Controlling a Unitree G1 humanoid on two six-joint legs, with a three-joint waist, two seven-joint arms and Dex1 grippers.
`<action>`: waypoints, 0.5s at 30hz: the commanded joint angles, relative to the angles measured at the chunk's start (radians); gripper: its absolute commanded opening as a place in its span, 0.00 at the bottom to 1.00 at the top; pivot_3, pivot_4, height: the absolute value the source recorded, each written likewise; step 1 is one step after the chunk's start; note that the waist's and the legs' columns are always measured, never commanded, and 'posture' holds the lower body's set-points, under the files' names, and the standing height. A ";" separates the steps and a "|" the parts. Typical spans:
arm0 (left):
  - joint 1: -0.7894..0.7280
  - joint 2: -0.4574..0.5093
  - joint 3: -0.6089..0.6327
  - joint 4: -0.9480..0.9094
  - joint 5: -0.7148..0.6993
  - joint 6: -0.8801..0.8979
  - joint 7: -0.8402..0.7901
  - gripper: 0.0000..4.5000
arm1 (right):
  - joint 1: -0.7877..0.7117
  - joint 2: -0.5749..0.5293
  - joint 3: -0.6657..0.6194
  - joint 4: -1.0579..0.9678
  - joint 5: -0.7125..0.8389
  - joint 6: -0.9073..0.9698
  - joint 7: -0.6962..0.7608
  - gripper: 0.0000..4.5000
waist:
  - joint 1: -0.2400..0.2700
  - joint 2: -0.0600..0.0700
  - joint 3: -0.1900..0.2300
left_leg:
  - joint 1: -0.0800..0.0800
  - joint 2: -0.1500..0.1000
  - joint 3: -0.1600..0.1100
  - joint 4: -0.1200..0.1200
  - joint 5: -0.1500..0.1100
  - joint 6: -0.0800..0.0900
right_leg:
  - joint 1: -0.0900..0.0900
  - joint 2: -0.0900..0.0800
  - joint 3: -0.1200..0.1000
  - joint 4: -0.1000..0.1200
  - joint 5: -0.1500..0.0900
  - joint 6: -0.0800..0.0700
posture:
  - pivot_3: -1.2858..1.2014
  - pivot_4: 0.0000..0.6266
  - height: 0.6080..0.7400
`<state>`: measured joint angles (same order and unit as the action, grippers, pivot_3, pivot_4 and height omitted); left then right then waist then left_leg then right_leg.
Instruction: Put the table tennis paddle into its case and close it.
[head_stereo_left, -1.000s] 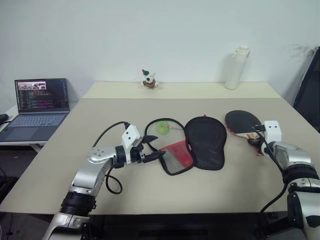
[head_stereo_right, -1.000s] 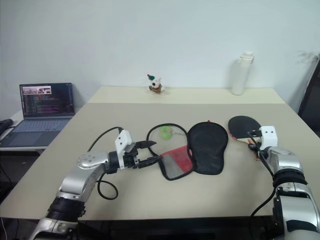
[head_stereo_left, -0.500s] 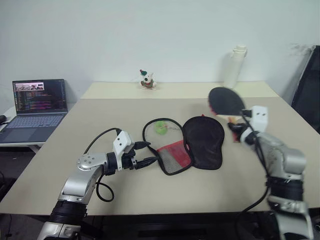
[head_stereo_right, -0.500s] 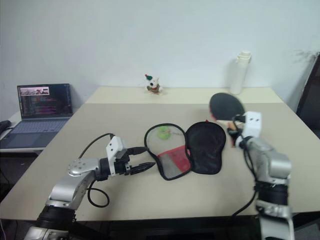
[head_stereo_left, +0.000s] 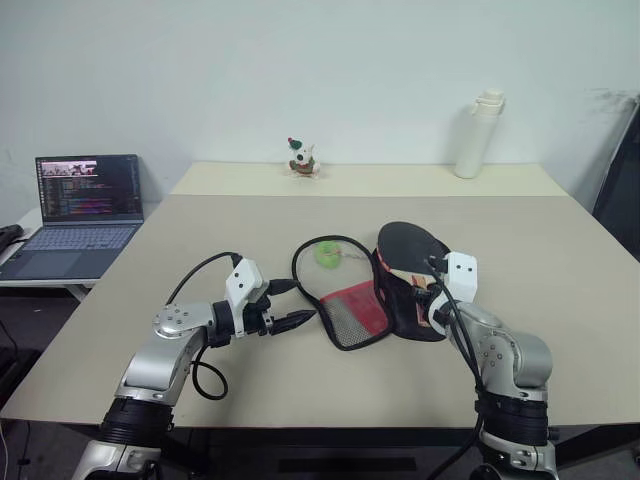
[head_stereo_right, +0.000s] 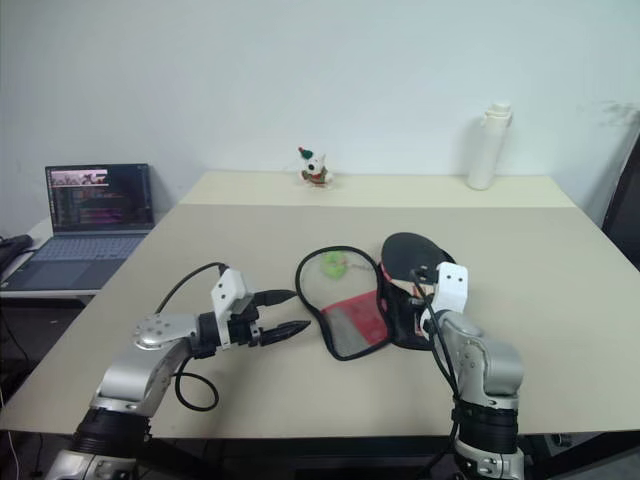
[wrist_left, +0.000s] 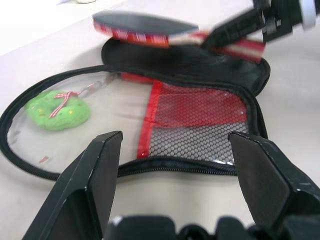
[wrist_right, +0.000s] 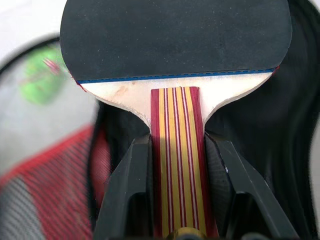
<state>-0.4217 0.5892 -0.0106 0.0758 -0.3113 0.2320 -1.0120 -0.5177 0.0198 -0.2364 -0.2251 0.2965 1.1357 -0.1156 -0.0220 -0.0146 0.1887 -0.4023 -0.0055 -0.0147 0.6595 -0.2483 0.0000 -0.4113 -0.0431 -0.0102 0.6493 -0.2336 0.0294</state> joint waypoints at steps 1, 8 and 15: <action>-0.014 0.006 0.011 -0.053 -0.005 -0.007 0.009 0.82 | -0.008 0.011 0.022 -0.038 -0.001 -0.039 0.001 0.24 | -0.005 0.000 0.000 | 0.000 0.000 0.000 0.000 0.000 0.000 | 0.000 0.000 0.000 0.000 0.000 0.000 | 0.52 0.24 1.00; -0.012 0.008 0.008 -0.063 -0.009 0.007 0.007 0.82 | -0.009 0.049 0.012 -0.005 -0.007 -0.048 -0.022 0.24 | -0.008 0.000 0.000 | 0.000 0.001 0.000 0.000 0.000 0.000 | 0.000 0.001 0.000 0.000 0.000 0.000 | 0.52 0.24 1.00; -0.002 0.012 0.017 -0.074 -0.005 0.012 0.013 0.82 | -0.008 0.069 0.015 -0.001 -0.019 -0.081 -0.044 0.74 | -0.008 0.000 0.000 | 0.000 0.001 0.000 0.000 0.000 0.000 | 0.000 0.001 0.000 0.000 0.000 0.000 | 0.52 0.24 1.00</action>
<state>-0.4213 0.5901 -0.0116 0.0437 -0.3111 0.2526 -1.0054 -0.5165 0.0874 -0.2173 -0.2000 0.2861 1.0880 -0.1552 -0.0297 -0.0147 0.1887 -0.4022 -0.0050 -0.0149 0.6595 -0.2483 0.0001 -0.4112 -0.0422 -0.0102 0.6490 -0.2337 0.0295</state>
